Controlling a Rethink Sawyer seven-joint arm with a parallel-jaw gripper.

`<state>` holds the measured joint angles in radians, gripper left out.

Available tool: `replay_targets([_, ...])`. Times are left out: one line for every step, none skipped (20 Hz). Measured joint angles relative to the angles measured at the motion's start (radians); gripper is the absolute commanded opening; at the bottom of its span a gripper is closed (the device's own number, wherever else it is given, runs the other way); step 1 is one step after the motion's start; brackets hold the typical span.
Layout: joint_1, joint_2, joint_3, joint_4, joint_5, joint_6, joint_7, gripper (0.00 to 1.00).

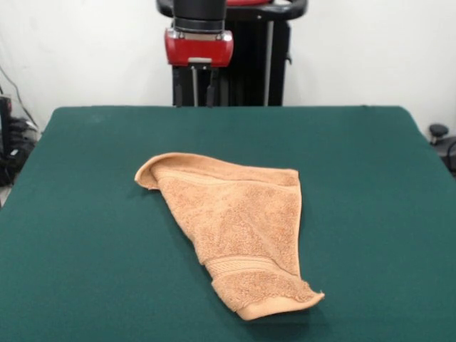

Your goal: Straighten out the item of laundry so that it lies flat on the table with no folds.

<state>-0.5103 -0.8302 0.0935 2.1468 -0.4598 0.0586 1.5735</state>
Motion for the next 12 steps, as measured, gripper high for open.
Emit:
replay_targets([0.005,0.005,0.0,0.0,-0.005,-0.005,0.0,1.0])
replay_targets([0.007,0.007,-0.001,0.0,-0.006,-0.007,0.0,1.0])
replay_targets([0.015,0.016,-0.003,0.0,-0.009,-0.015,0.0,1.0])
replay_targets([0.019,0.02,-0.004,0.0,-0.011,-0.018,0.0,1.0])
replay_targets([0.025,0.026,-0.005,0.0,-0.012,-0.023,0.0,1.0])
replay_targets([0.034,0.035,-0.006,0.0,-0.013,-0.03,0.0,1.0])
replay_targets([0.044,0.047,-0.007,0.0,-0.013,-0.038,0.0,1.0])
replay_targets([0.047,0.052,-0.007,0.0,-0.013,-0.041,0.0,1.0])
replay_targets([0.055,0.066,-0.008,0.0,-0.013,-0.05,0.0,1.0])
replay_targets([0.058,0.071,-0.009,0.0,-0.013,-0.054,0.0,1.0])
replay_targets([0.061,0.078,-0.009,0.0,-0.013,-0.058,0.0,1.0])
replay_targets([0.067,0.091,-0.011,-0.001,-0.013,-0.068,0.0,1.0])
